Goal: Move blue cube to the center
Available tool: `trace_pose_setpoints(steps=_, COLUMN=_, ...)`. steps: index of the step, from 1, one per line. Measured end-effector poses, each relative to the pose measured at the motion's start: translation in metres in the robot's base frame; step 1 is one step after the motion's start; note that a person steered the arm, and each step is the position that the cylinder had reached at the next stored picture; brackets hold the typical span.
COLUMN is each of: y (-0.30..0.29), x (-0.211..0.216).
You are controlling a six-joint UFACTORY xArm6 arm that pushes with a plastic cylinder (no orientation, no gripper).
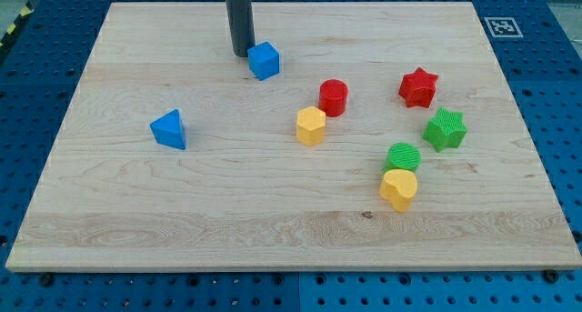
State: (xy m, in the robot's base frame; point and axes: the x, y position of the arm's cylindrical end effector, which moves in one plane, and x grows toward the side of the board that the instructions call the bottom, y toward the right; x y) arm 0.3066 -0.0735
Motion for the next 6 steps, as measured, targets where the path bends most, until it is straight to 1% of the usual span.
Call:
trace_pose_setpoints(steps=1, y=-0.013, x=0.006)
trace_pose_setpoints(steps=2, y=-0.025, x=0.027)
trace_pose_setpoints(steps=3, y=-0.006, x=0.014)
trace_pose_setpoints(steps=4, y=0.019, x=0.021)
trace_pose_setpoints(steps=5, y=0.032, x=0.031)
trace_pose_setpoints(steps=6, y=0.04, x=0.031)
